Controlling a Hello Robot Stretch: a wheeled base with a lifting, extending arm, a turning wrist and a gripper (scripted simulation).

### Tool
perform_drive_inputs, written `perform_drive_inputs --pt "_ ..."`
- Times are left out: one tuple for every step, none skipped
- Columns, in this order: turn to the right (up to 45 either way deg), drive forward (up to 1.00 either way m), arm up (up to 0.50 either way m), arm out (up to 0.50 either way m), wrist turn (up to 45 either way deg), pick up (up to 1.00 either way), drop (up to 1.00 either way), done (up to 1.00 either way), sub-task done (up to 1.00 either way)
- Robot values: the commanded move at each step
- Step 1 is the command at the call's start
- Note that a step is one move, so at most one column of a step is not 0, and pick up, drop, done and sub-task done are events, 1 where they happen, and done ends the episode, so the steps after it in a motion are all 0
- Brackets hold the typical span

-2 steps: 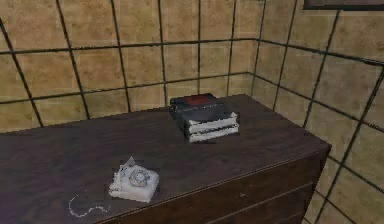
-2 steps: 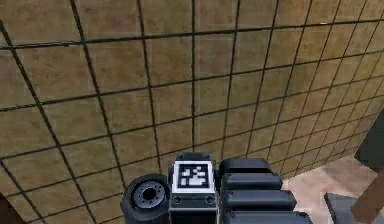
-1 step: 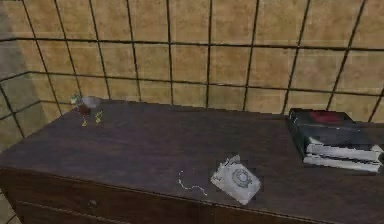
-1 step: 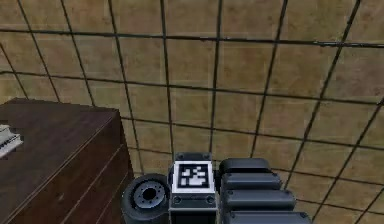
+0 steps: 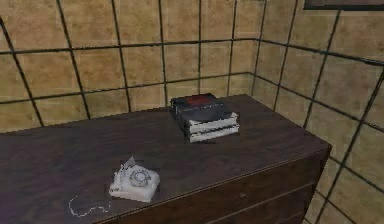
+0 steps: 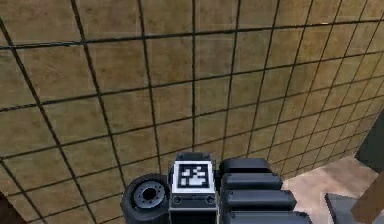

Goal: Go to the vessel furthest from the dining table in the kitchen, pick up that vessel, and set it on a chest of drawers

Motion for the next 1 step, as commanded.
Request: perform_drive_inputs --pt "-42.0 0.00 0.00 0.00 0.0 0.00 0.00 0.00 0.00"
